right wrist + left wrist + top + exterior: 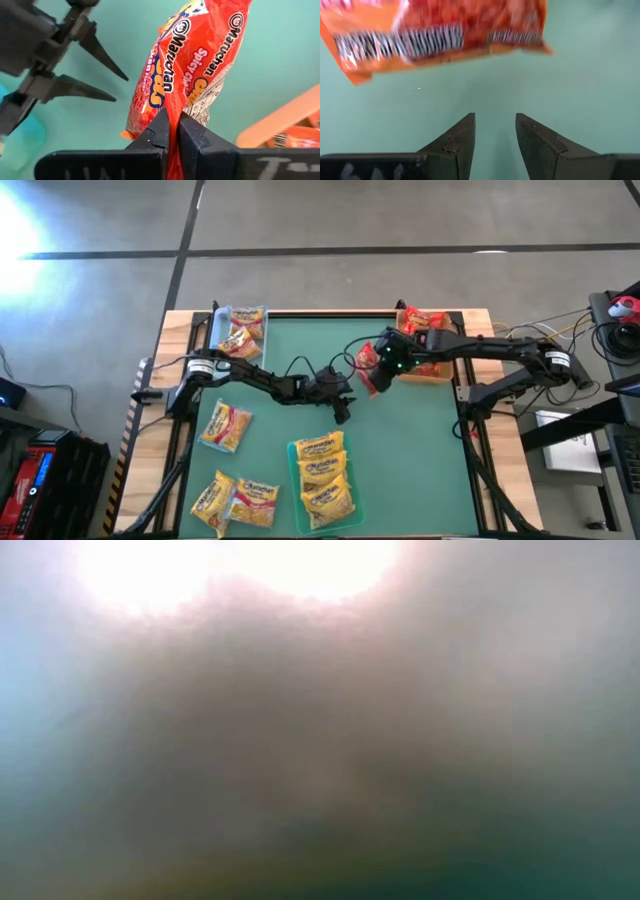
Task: Sort Maruchan noodles
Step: Put the red noodle pack into the orange bin
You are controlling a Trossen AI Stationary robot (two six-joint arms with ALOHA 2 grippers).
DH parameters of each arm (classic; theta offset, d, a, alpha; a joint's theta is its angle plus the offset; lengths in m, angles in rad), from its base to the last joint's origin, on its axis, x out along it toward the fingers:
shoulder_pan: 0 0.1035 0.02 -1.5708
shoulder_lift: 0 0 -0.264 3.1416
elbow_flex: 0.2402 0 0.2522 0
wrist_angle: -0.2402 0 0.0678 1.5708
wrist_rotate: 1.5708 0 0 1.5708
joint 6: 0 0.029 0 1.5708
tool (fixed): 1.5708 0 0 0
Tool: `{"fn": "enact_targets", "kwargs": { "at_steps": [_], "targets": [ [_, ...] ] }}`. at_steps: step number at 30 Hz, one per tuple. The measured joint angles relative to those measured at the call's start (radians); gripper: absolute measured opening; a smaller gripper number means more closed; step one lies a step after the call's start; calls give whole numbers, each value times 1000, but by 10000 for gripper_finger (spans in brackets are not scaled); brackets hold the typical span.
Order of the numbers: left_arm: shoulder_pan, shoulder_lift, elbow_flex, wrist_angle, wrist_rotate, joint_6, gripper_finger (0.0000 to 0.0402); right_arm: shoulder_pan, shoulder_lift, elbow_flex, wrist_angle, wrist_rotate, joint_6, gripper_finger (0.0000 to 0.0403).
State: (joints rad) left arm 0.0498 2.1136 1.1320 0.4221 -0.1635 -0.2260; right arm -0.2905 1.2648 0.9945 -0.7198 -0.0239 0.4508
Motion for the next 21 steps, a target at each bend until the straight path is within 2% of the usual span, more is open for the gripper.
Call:
{"fn": "enact_targets", "kwargs": {
  "at_steps": [4,14,18,21],
  "targets": [
    [0,0,0,-5,0,0,125,0,0,100,-134,14,-60,8],
    [0,0,-2,-5,-1,0,125,0,-2,382,-611,173,-147,8],
    [0,0,-2,-5,-1,0,125,0,-2,415,-780,197,-302,8],
    [0,0,-2,-5,-1,0,125,0,-2,404,-843,240,-446,8]
  ]
}}
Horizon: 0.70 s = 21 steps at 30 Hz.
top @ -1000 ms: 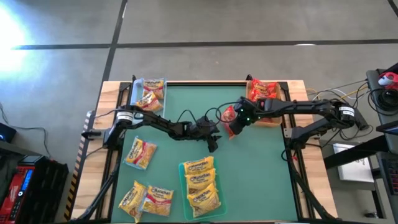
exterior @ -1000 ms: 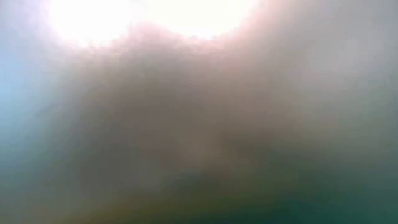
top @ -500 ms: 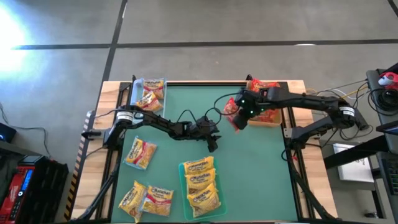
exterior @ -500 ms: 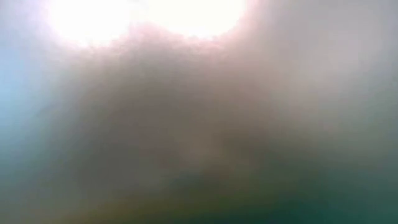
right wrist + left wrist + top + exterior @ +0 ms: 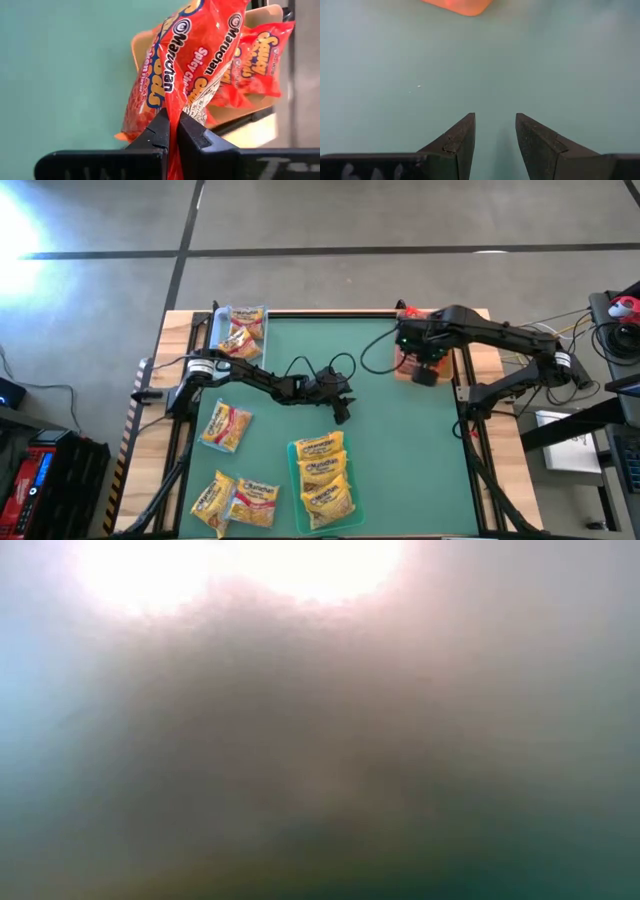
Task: Sort Maruchan noodles
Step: Put the red noodle pack into the orange bin
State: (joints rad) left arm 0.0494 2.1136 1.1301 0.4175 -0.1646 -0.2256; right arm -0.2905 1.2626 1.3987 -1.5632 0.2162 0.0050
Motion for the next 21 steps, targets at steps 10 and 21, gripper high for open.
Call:
{"fn": "enact_targets", "kwargs": {
  "at_steps": [10,21],
  "targets": [
    [0,0,0,0,0,0,125,0,2,-83,-7,34,-207,8],
    [0,0,0,0,0,0,125,0,3,-186,1,93,-307,8]
  ]
}}
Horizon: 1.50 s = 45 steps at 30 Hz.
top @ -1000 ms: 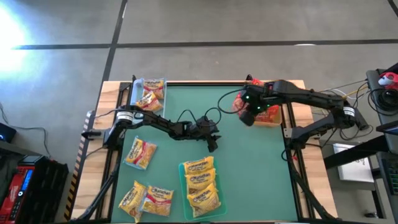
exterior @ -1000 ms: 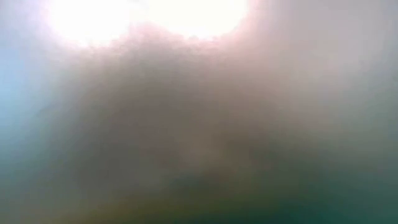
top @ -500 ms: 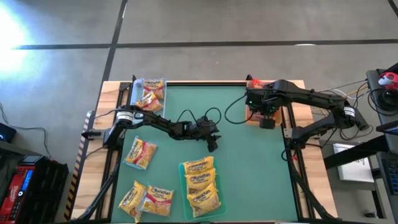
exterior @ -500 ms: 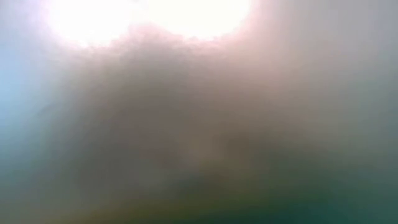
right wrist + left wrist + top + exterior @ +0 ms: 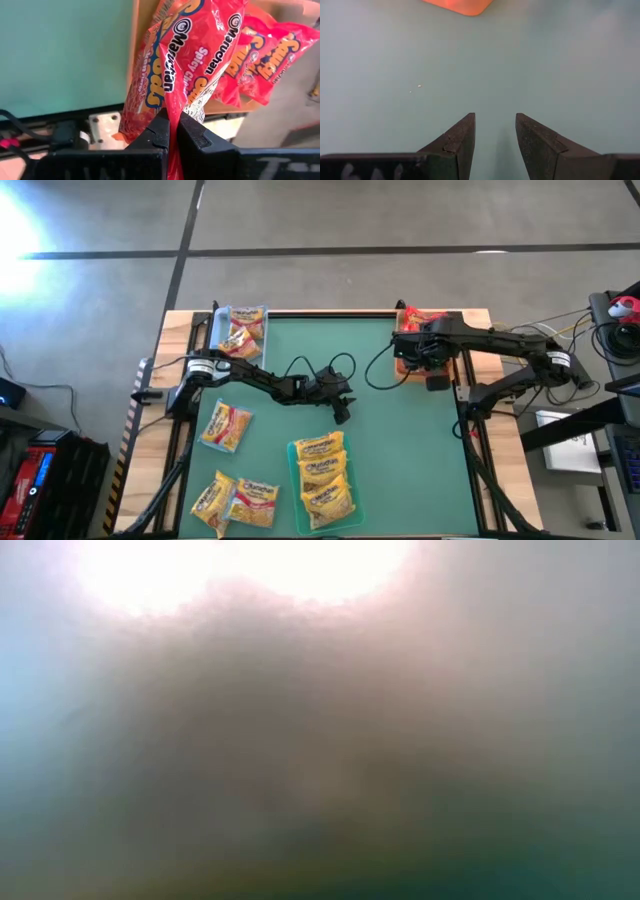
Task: Sort Maruchan noodles
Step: Put the red noodle pack into the orange bin
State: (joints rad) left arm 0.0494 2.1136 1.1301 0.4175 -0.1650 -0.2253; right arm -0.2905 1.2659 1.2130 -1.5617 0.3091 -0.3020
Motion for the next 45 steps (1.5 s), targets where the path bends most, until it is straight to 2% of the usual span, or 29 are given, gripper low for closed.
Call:
{"fn": "enact_targets", "kwargs": {
  "at_steps": [6,16,21,25,32,40,45],
  "targets": [
    [0,0,0,0,0,0,125,0,0,-59,18,65,-29,8],
    [0,0,0,0,0,0,125,0,0,-156,231,54,-190,8],
    [0,0,0,0,0,0,125,-5,0,-190,277,51,-194,8],
    [0,0,0,0,0,0,125,-5,0,-221,284,58,-158,8],
    [0,0,0,0,0,0,125,-15,0,-237,296,62,-5,14],
    [0,0,0,0,0,0,125,-50,0,-237,296,72,129,72],
    [0,0,0,0,0,0,125,-50,0,-234,290,168,199,109]
  ]
}}
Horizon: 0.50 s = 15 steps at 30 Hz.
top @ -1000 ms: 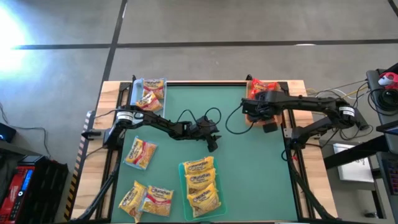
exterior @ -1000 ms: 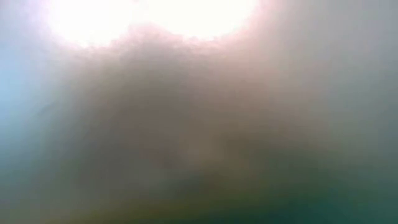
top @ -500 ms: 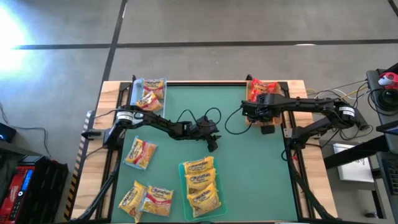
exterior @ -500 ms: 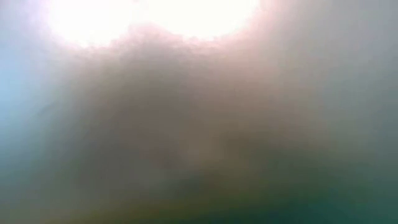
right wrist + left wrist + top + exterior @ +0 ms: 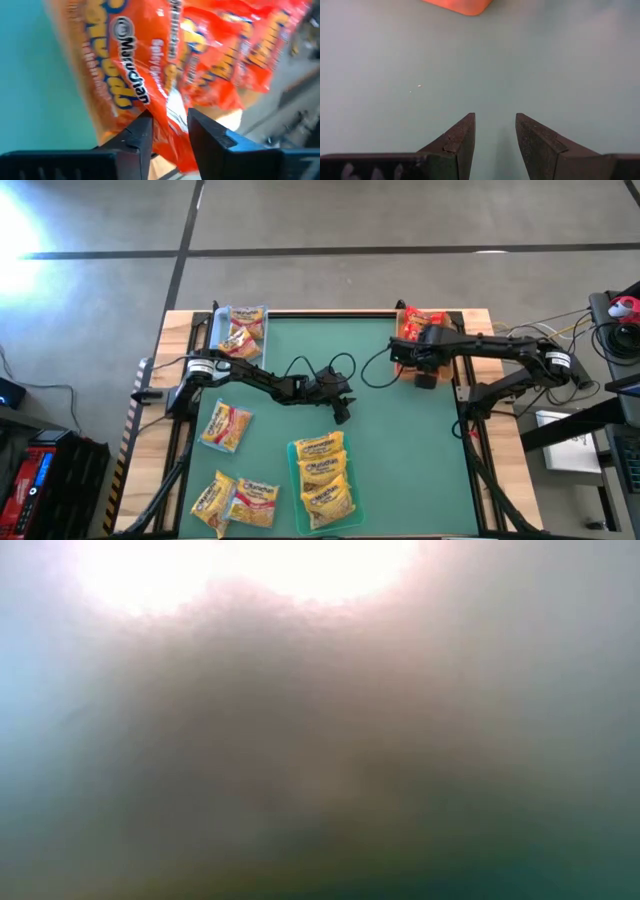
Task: Sort Maruchan noodles
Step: Put the red noodle pack into the orange bin, then put the top blue noodle pack into the transparent bin
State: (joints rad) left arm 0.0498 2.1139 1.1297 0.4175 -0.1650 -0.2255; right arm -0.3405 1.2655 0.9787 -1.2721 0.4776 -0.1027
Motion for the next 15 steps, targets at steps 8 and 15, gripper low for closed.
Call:
{"fn": "enact_targets", "kwargs": {
  "at_steps": [8,15],
  "targets": [
    [0,0,0,0,0,0,125,2,-2,110,-38,-8,172,117],
    [0,0,53,0,0,16,125,2,-2,178,-9,-65,239,107]
  ]
}}
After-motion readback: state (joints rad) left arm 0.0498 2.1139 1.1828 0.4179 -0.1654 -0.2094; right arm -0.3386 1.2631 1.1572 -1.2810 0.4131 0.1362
